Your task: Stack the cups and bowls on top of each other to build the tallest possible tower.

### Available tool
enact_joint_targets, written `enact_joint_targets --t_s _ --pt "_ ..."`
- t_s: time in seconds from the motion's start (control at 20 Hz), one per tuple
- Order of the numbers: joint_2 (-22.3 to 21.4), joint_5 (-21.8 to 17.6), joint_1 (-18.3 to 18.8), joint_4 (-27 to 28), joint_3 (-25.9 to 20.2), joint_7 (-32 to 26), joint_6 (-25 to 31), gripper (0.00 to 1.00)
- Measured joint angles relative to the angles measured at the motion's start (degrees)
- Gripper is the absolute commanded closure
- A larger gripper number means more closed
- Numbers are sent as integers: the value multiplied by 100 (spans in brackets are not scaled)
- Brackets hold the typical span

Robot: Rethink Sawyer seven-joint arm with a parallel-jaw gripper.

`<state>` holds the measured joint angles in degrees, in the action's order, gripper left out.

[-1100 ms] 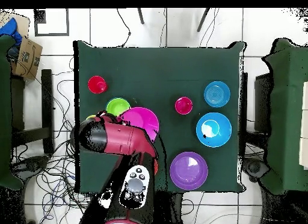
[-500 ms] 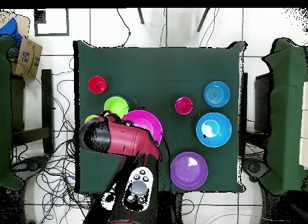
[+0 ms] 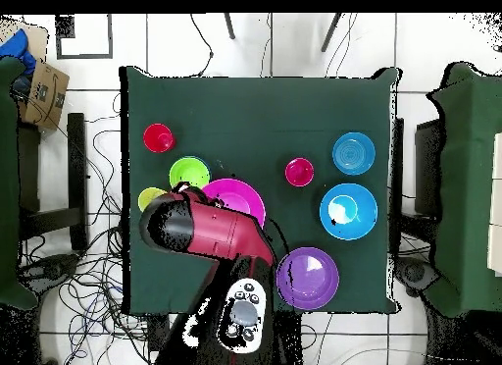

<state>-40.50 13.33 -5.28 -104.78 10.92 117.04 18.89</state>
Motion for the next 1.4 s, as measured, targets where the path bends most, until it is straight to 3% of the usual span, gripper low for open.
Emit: enact_joint_targets --t_s 0.2,0.55,0.85,1.15,1.4 --pt "-64 0 93 -31 -45 0 1 0" --pt "-157 -144 596 -49 -284 0 -1 0" --pt "-176 -704 1508 -64 -649 0 -192 0" --pt "-175 -1264 2024 -131 -900 0 -335 0" --pt "-201 -1550 2217 -270 -1041 0 -334 0"
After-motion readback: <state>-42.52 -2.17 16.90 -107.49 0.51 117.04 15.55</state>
